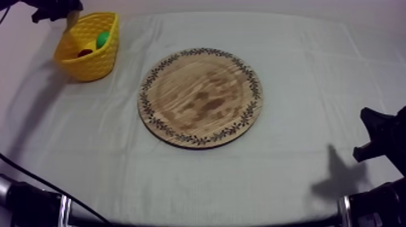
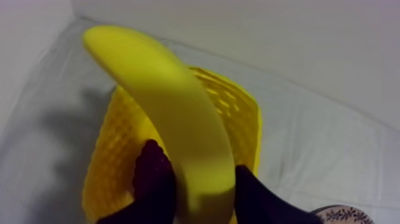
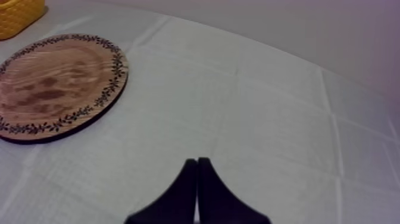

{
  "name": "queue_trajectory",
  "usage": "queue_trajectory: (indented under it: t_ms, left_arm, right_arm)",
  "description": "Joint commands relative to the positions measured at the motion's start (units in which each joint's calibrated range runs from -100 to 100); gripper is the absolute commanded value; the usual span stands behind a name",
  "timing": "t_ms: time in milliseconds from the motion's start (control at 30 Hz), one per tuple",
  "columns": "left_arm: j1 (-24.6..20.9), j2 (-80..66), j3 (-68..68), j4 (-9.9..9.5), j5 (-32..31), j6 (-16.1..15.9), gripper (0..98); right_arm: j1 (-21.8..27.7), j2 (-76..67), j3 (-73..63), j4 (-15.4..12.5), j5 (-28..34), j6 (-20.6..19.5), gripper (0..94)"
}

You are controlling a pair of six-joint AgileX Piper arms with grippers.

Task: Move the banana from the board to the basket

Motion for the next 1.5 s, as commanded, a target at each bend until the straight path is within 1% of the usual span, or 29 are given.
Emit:
queue_trajectory:
  t_ms: [0,233,367,500,533,600,667,733,867,1000,1100,1167,1200,1233,1333,1400,1467]
  left_arm:
    - [0.1,1.3,-0.1,0.07,0.2,0.0,34.0]
    - [0.3,4.3,-1.0,-0.08,1.0,0.1,33.8]
    - [0.2,5.2,-1.5,-0.09,1.3,-0.9,37.1]
    - [-0.4,5.2,-1.6,-0.25,-0.9,-1.2,44.9]
    - [-0.5,5.1,-1.6,-0.27,-1.5,-1.2,48.6]
    - [-0.7,4.9,-1.3,-0.31,-2.2,-1.1,59.5]
    - [-0.7,4.6,-1.1,-0.69,-2.1,-0.1,69.8]
    - [-0.5,4.3,-0.8,-0.99,-1.6,0.7,76.9]
    - [-0.4,3.5,0.3,-1.19,-1.2,1.3,83.1]
    - [-0.7,2.3,1.4,-1.17,-1.9,1.5,83.2]
    - [-1.0,0.5,1.9,-0.94,-2.4,1.3,79.5]
    - [-1.3,-1.4,2.4,-0.93,-3.0,1.5,74.1]
    - [-1.4,-2.5,2.8,-0.92,-3.6,1.6,69.4]
    - [-1.7,-3.7,3.2,-0.86,-4.3,1.6,61.7]
    - [-2.3,-8.0,5.8,-0.98,-6.8,1.6,35.3]
    - [-2.5,-11.3,8.5,-0.91,-8.2,1.1,25.1]
    - [-2.6,-15.0,11.9,-0.86,-9.5,0.3,19.2]
  right_arm:
    - [0.0,0.0,0.0,0.0,0.0,0.0,0.3]
    - [0.0,0.0,0.0,0.0,0.0,0.0,0.3]
    - [0.0,0.0,0.0,0.0,0.0,0.0,0.3]
    - [0.0,0.0,0.0,0.0,0.0,0.0,0.3]
    - [0.0,0.0,0.0,0.0,0.0,0.0,0.3]
    - [0.0,0.0,0.0,0.0,0.0,0.0,0.3]
    - [0.0,0.0,0.0,0.0,0.0,0.0,0.3]
    - [0.0,0.0,0.0,0.0,0.0,0.0,0.3]
    - [0.0,0.0,0.0,0.0,0.0,0.0,0.3]
    - [0.0,0.0,0.0,0.0,0.0,0.0,0.3]
    - [0.0,0.0,0.0,0.0,0.0,0.0,0.3]
    - [0.0,0.0,0.0,0.0,0.0,0.0,0.3]
    - [0.0,0.0,0.0,0.0,0.0,0.0,0.3]
    - [0.0,0.0,0.0,0.0,0.0,0.0,0.3]
    - [0.0,0.0,0.0,0.0,0.0,0.0,0.3]
    - [0.0,0.0,0.0,0.0,0.0,0.0,0.3]
    - [0.0,0.0,0.0,0.0,0.0,0.0,0.3]
